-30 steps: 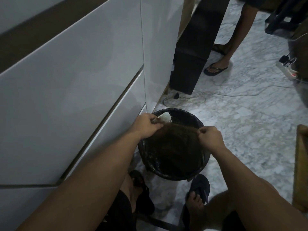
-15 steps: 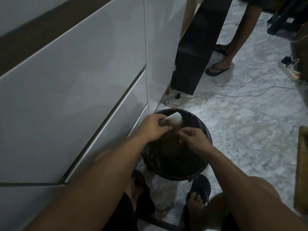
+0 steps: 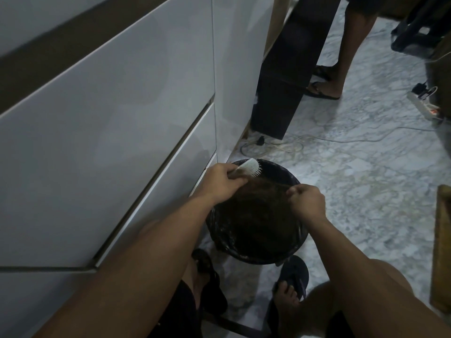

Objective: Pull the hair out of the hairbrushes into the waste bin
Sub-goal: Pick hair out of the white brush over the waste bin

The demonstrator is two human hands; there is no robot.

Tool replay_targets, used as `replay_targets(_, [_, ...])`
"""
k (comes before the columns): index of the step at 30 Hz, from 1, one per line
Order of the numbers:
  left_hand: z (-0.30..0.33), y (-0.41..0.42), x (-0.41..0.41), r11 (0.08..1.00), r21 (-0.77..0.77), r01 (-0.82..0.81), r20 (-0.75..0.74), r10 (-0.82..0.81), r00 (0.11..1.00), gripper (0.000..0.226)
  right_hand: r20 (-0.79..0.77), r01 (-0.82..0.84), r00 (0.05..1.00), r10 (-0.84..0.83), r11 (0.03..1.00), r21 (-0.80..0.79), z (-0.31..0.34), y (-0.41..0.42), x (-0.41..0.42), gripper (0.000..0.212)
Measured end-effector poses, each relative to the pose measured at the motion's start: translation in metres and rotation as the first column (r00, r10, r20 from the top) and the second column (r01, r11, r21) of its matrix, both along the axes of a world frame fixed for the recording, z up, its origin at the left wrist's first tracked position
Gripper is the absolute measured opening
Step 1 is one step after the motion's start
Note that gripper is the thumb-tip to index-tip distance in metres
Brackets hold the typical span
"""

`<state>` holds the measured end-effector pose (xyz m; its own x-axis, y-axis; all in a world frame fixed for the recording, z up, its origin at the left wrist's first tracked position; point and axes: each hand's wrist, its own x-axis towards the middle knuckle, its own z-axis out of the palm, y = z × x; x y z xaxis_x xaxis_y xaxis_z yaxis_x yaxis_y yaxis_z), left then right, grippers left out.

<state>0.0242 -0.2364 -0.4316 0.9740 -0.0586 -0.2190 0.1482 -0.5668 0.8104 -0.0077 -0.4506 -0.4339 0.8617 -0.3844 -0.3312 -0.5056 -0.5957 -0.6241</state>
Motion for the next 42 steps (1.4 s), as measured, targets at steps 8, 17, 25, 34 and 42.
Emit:
replay_targets(8, [0.006,-0.010,-0.006,0.988,-0.017,0.153,-0.096,-0.154,0.983,0.031,-0.017,-0.261,0.948,0.319,0.805,0.533,0.004,0.022,-0.007,0.052])
replay_targets(17, [0.024,-0.009,-0.004,0.966,-0.260,-0.003,-0.356,-0.093,0.930,0.015,-0.033,-0.295,0.935,0.354,0.823,0.486,0.006,0.017,-0.006,0.024])
replay_targets(25, [0.019,-0.002,-0.004,0.974,-0.187,0.125,-0.330,-0.182,0.926,0.028,-0.034,-0.202,0.960,0.278,0.771,0.603,0.019,0.019,-0.009,0.030])
replay_targets(34, [0.016,0.003,0.002,0.997,-0.052,0.055,-0.308,-0.068,0.949,0.018,0.066,-0.253,0.967,0.246,0.958,0.138,0.011,0.005,-0.002,0.032])
replay_targets(42, [0.013,0.006,0.003,0.998,-0.022,0.063,-0.300,-0.067,0.952,0.011,0.043,-0.122,0.992,0.122,0.993,-0.005,0.006,0.001,0.000,0.026])
